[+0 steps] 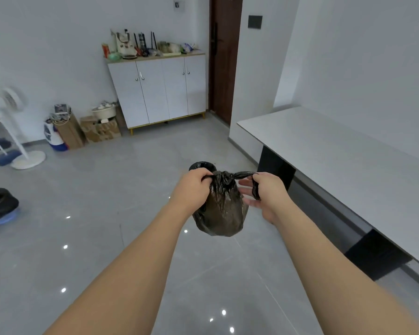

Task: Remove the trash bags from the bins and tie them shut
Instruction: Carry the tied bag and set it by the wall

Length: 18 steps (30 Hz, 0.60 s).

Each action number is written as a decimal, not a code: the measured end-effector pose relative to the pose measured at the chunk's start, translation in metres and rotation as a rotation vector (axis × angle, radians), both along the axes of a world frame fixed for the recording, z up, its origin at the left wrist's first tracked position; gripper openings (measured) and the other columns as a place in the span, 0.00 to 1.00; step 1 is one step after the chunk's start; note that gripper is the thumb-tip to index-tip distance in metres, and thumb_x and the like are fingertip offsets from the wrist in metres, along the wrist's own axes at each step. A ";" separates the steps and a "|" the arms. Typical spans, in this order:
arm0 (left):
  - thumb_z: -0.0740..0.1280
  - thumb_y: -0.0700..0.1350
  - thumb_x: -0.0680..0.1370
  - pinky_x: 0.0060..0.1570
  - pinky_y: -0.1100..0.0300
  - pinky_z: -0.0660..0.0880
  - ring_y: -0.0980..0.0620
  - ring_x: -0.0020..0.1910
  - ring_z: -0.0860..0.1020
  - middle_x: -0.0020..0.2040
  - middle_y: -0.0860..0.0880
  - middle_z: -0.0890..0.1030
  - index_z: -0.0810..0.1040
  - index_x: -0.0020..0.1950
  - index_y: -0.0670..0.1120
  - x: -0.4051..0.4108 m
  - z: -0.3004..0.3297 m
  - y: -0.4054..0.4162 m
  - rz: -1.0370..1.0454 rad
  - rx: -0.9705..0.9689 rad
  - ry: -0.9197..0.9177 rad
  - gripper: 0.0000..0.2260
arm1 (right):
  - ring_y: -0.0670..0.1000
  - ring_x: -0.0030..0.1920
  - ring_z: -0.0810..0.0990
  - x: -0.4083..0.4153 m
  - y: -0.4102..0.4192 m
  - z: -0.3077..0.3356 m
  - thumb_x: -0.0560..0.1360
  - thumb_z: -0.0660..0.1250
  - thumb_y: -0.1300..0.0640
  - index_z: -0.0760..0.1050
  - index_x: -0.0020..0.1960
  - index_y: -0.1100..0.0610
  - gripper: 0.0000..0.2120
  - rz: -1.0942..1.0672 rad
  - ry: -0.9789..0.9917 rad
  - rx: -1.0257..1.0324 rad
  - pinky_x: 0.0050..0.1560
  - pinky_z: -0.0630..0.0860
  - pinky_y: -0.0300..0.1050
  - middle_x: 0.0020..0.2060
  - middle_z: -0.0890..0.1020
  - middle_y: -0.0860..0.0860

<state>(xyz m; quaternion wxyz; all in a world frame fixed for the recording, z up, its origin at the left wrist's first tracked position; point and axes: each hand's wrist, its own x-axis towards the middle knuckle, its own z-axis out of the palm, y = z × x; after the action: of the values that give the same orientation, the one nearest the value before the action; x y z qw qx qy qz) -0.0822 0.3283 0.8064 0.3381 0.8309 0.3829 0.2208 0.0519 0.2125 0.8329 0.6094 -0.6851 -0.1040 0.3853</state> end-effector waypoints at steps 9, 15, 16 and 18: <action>0.59 0.44 0.80 0.52 0.56 0.75 0.51 0.52 0.79 0.52 0.52 0.83 0.82 0.56 0.50 -0.018 -0.016 0.205 -0.058 -0.070 0.055 0.12 | 0.56 0.51 0.83 -0.024 0.195 -0.016 0.81 0.54 0.60 0.73 0.59 0.59 0.12 -0.052 0.010 -0.033 0.53 0.79 0.54 0.49 0.84 0.56; 0.60 0.44 0.81 0.55 0.57 0.73 0.51 0.56 0.78 0.56 0.51 0.82 0.81 0.59 0.49 -0.007 -0.017 0.371 -0.083 -0.022 0.081 0.12 | 0.55 0.46 0.83 0.001 0.363 -0.031 0.81 0.54 0.61 0.73 0.55 0.60 0.10 0.011 0.043 0.027 0.56 0.78 0.55 0.49 0.84 0.57; 0.60 0.44 0.81 0.56 0.57 0.73 0.50 0.56 0.77 0.57 0.51 0.82 0.81 0.60 0.48 -0.007 -0.014 0.399 -0.090 -0.012 0.094 0.12 | 0.53 0.43 0.83 0.005 0.391 -0.029 0.81 0.55 0.61 0.73 0.52 0.59 0.09 0.028 0.050 0.035 0.56 0.78 0.55 0.46 0.84 0.55; 0.60 0.44 0.81 0.56 0.58 0.72 0.51 0.57 0.77 0.57 0.51 0.81 0.81 0.60 0.49 -0.004 -0.004 0.456 -0.074 -0.013 0.106 0.12 | 0.51 0.40 0.82 0.012 0.448 -0.021 0.81 0.55 0.61 0.72 0.48 0.58 0.08 0.064 0.051 0.035 0.55 0.77 0.54 0.44 0.83 0.54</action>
<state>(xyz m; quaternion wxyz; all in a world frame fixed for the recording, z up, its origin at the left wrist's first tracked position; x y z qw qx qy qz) -0.0866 0.7845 0.8022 0.3308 0.8527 0.3706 0.1615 0.0634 0.6609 0.8114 0.6110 -0.6608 -0.1170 0.4199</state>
